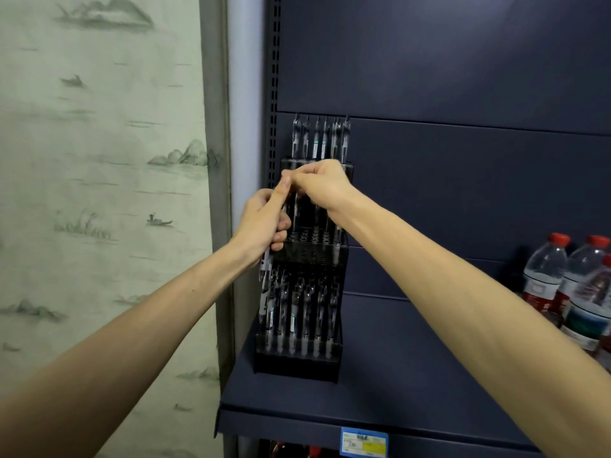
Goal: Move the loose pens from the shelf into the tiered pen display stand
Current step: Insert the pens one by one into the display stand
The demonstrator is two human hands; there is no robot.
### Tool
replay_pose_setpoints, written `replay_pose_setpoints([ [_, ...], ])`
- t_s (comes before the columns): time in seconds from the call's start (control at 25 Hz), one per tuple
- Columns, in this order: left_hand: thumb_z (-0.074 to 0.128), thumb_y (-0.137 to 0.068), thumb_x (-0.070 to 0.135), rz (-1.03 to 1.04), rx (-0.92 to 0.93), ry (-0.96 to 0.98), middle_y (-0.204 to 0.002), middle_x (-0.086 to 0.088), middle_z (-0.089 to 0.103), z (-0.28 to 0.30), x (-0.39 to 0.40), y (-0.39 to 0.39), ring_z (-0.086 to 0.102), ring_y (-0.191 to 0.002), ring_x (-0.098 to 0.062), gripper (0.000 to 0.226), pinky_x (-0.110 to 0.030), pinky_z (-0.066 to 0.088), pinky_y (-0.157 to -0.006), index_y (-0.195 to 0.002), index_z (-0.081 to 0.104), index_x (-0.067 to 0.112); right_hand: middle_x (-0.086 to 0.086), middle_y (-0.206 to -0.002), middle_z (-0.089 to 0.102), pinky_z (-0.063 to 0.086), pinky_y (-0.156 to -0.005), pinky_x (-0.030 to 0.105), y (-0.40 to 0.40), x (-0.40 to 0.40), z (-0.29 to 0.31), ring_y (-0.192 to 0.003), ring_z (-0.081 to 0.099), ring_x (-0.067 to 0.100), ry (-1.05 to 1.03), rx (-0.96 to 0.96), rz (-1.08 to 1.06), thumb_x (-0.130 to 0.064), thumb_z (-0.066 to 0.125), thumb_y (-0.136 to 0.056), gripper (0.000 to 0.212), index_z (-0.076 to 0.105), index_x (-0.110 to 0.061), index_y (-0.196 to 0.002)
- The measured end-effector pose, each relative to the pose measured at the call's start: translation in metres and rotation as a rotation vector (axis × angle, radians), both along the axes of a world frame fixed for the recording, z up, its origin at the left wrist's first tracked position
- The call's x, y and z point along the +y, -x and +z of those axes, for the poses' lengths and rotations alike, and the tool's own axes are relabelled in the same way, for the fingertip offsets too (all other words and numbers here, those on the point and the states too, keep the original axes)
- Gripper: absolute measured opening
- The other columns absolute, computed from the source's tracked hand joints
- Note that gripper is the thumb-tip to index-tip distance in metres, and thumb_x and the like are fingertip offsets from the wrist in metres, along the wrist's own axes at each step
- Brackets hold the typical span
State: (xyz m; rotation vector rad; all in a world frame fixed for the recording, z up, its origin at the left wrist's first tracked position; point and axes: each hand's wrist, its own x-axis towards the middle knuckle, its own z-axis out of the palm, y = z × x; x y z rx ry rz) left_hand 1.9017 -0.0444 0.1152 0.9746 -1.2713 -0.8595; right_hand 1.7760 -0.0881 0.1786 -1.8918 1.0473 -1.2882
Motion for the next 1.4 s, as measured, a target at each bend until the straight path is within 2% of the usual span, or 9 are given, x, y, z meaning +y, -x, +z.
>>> replay_pose_setpoints([
  [0.12,0.052,-0.103,0.052,0.022,-0.066,0.045,-0.053,0.004,0.037,-0.015,-0.002,-0.003,0.028,-0.040,-0.011,0.034,-0.019,0.024,-0.040,-0.104,0.053,0.018,-0.003,-0.089,0.076,0.053,-0.083,0.025,0.012,-0.016,0.013,-0.084,0.068,0.008,0.050,-0.120,-0.139,-0.029,0.077,-0.091,0.016,0.081,-0.013,-0.088],
  [0.24,0.050,-0.104,0.050,0.107,0.012,0.047,-0.049,0.007,0.038,-0.021,-0.008,-0.013,0.029,-0.037,-0.009,0.034,-0.017,0.023,-0.040,-0.100,0.056,0.017,-0.010,-0.086,0.075,0.055,-0.080,0.025,0.029,-0.023,0.023,-0.082,0.068,0.003,0.180,-0.148,-0.310,-0.037,0.073,-0.093,0.019,0.081,-0.021,-0.093],
  [0.36,0.050,-0.105,0.050,0.173,0.153,0.006,-0.047,0.007,0.037,-0.015,-0.016,-0.020,0.028,-0.036,-0.008,0.038,-0.017,0.023,-0.039,-0.095,0.056,0.014,-0.016,-0.083,0.074,0.059,-0.080,0.032,0.034,-0.025,0.020,-0.082,0.070,0.003,0.321,-0.020,-0.421,-0.042,0.068,-0.095,0.020,0.081,-0.026,-0.096],
  [0.44,0.049,-0.105,0.050,0.158,0.281,-0.067,-0.047,0.008,0.034,-0.012,-0.018,-0.017,0.024,-0.035,-0.007,0.040,-0.016,0.020,-0.036,-0.095,0.055,0.012,-0.016,-0.082,0.074,0.060,-0.080,0.035,0.034,-0.025,0.013,-0.081,0.070,0.003,0.375,0.040,-0.429,-0.042,0.066,-0.095,0.021,0.081,-0.027,-0.096],
  [0.52,0.047,-0.106,0.049,0.147,0.324,-0.114,-0.044,0.010,0.032,-0.010,-0.019,-0.012,0.022,-0.033,-0.006,0.040,-0.016,0.018,-0.035,-0.097,0.055,0.011,-0.016,-0.081,0.073,0.059,-0.078,0.034,0.035,-0.025,0.012,-0.079,0.069,0.003,0.420,0.102,-0.417,-0.041,0.065,-0.096,0.021,0.080,-0.027,-0.097],
  [0.76,0.043,-0.109,0.041,0.181,0.302,-0.109,-0.044,0.009,0.031,0.001,-0.021,-0.019,0.021,-0.033,-0.006,0.035,-0.016,0.017,-0.034,-0.092,0.054,0.012,-0.011,-0.085,0.076,0.059,-0.077,0.037,0.033,-0.029,0.006,-0.082,0.070,0.009,0.456,0.285,-0.426,-0.041,0.064,-0.097,0.021,0.080,-0.027,-0.097],
  [1.28,0.040,-0.109,0.037,0.197,0.248,-0.047,-0.044,0.008,0.030,0.031,-0.017,-0.020,0.020,-0.032,-0.006,0.032,-0.014,0.018,-0.036,-0.093,0.053,0.012,-0.004,-0.083,0.077,0.057,-0.073,0.033,0.035,-0.036,0.010,-0.080,0.071,0.013,0.409,0.292,-0.476,-0.040,0.066,-0.096,0.025,0.082,-0.021,-0.089],
  [1.4,0.040,-0.109,0.037,0.205,0.246,-0.033,-0.045,0.008,0.029,0.039,-0.017,-0.022,0.019,-0.032,-0.007,0.031,-0.014,0.017,-0.036,-0.095,0.052,0.012,-0.003,-0.084,0.077,0.058,-0.073,0.035,0.034,-0.039,0.007,-0.081,0.071,0.015,0.377,0.369,-0.459,-0.041,0.066,-0.096,0.026,0.081,-0.021,-0.089],
])
